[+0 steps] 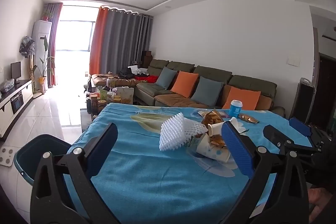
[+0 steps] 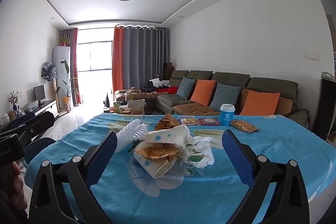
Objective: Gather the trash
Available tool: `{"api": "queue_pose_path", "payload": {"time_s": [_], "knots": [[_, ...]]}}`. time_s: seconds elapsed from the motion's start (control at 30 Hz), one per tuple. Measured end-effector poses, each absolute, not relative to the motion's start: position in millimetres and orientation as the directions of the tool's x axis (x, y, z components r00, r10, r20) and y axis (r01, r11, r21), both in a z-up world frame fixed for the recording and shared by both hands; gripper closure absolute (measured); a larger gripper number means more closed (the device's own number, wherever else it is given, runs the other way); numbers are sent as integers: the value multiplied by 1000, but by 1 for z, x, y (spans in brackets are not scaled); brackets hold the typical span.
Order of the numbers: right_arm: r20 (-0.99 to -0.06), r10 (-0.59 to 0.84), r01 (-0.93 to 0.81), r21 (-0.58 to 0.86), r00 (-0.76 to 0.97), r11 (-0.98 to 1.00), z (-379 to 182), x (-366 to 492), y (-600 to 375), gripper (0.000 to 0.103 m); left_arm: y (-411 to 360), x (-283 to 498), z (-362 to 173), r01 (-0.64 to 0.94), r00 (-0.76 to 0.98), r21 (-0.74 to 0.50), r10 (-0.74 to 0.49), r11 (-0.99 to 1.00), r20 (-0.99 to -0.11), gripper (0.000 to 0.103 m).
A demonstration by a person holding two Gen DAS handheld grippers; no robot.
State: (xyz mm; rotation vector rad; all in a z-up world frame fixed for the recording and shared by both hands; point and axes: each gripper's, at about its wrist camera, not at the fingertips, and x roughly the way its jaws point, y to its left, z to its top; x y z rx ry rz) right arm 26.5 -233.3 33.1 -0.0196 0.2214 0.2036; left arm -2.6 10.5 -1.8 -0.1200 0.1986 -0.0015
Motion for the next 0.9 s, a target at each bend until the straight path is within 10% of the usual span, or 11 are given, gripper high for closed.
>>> {"api": "queue_pose_path", "payload": {"time_s": [0.9], "knots": [[-212,203,-206,9,956,978,36,22,-233,7,15,-10,-1,-18,983,-137,-8,990,-184,6]]}}
